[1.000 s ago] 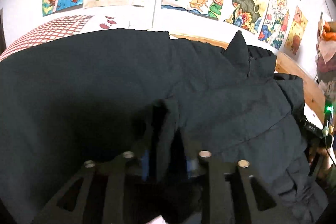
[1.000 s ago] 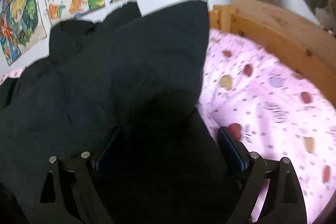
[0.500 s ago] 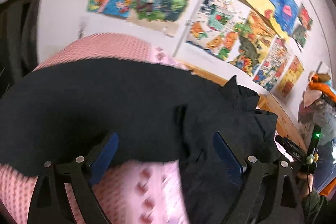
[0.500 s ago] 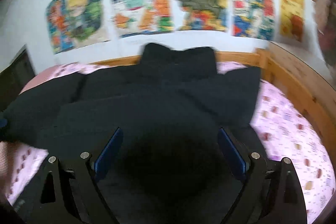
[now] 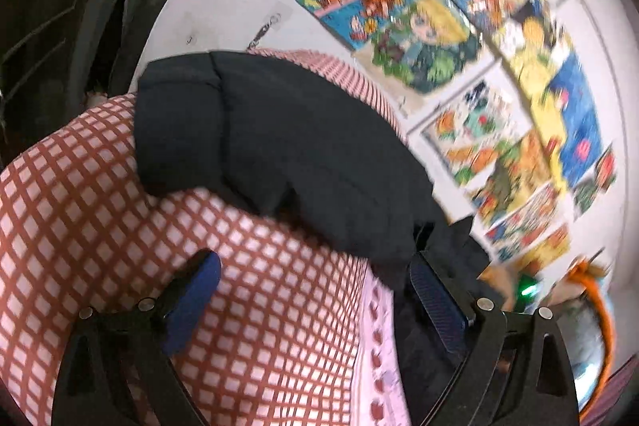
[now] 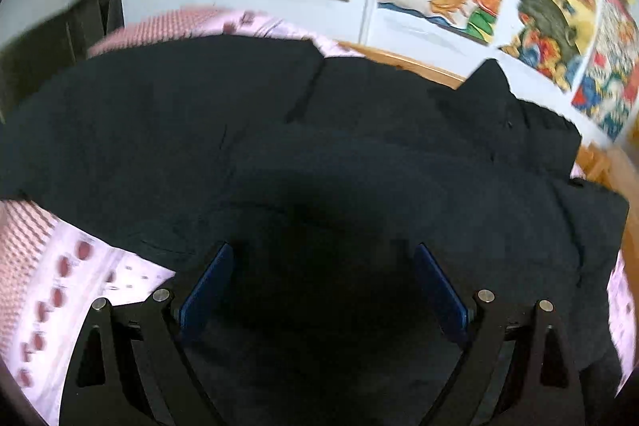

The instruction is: Fold large clothes

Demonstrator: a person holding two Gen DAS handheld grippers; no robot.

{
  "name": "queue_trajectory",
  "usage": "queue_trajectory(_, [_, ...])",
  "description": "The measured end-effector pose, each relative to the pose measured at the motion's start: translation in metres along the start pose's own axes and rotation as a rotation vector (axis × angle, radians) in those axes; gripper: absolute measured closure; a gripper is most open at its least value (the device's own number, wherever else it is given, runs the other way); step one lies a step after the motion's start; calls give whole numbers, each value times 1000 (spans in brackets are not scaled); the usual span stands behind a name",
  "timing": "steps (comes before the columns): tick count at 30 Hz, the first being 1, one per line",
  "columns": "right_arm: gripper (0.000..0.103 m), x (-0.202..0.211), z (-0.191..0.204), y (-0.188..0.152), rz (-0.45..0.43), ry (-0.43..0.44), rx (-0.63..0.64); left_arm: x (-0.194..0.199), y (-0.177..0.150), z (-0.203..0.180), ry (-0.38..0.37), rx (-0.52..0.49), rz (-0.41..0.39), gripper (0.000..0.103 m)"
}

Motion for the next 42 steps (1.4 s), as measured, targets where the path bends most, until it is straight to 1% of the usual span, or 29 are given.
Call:
queue_trajectory(3, [14, -26, 6, -4, 48, -54, 12, 0, 13, 5, -60, 40, -36, 7])
queue_trajectory(5, [9, -43, 8, -10, 72, -55, -6, -2, 20, 12, -76, 75, -49, 7])
queue_trajectory(7, [7, -52, 9, -17, 58, -51, -20, -5, 27, 20, -87, 123, -62, 7])
queue_trajectory(10, [6, -52, 9, -25, -1, -41, -37, -7, 30, 31, -63, 156, -99, 15])
queue_trajectory(11, [6, -51, 9, -28, -14, -40, -41, -7, 30, 34, -44, 151, -104, 23])
queue_trajectory(12, [6, -51, 10, -30, -26, -42, -42, -9, 29, 35, -16, 137, -104, 35])
queue_trajectory(13, [6, -50, 11, -32, -32, -41, -43, -9, 30, 35, -2, 119, -105, 42])
queue_trajectory(14, [6, -48, 12, -34, -38, -37, -45, -10, 31, 35, 13, 96, -107, 58])
queue_trajectory(15, [6, -46, 14, -35, -45, -31, -49, -10, 33, 31, 30, 66, -107, 70])
queue_trajectory(16, [6, -43, 15, -36, -55, -23, -53, -10, 36, 28, 49, 46, -111, 73])
queue_trajectory(18, [6, -39, 13, -39, -73, -12, -60, -4, 39, 22, 52, 23, -123, 85])
queue_trajectory(20, [6, -38, 7, -37, -88, 0, -61, 6, 44, 10, 60, -14, -145, 87])
queue_trajectory(24, [6, -13, -3, -36, -89, 75, -103, 28, 50, -25, 80, -135, -200, 89])
queue_trajectory(27, [6, 7, -22, -41, -75, 151, -183, 43, 51, -60, 94, -244, -242, 89])
queue_trajectory(30, [6, 27, -47, -59, -45, 262, -276, 53, 47, -104, 99, -360, -268, 89])
queue_trajectory(31, [6, 33, -57, -68, -35, 278, -294, 56, 45, -120, 97, -400, -275, 89])
queue_trajectory(33, [6, 41, -75, -84, -28, 271, -310, 60, 39, -150, 90, -473, -287, 90])
queue_trajectory(34, [6, 46, -85, -94, -27, 260, -313, 62, 33, -172, 86, -528, -295, 90])
queue_trajectory(36, [6, 54, -105, -111, -29, 234, -321, 64, 23, -207, 69, -603, -302, 90])
queue_trajectory(40, [6, 69, -147, -139, -50, 189, -340, 52, -5, -280, 31, -727, -276, 90])
queue_trajectory(42, [6, 79, -166, -148, -64, 168, -340, 41, -21, -307, 15, -773, -255, 90])
Point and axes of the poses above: each gripper's, at about its wrist camera, not at the fingertips, and x roughly against the way its jaws point, z to its left, y to its top, the point moved 9 cm from there along -x, roughly the way its jaws point, and after that the axes turned 10 degrees about z, right-handed, at the moved point
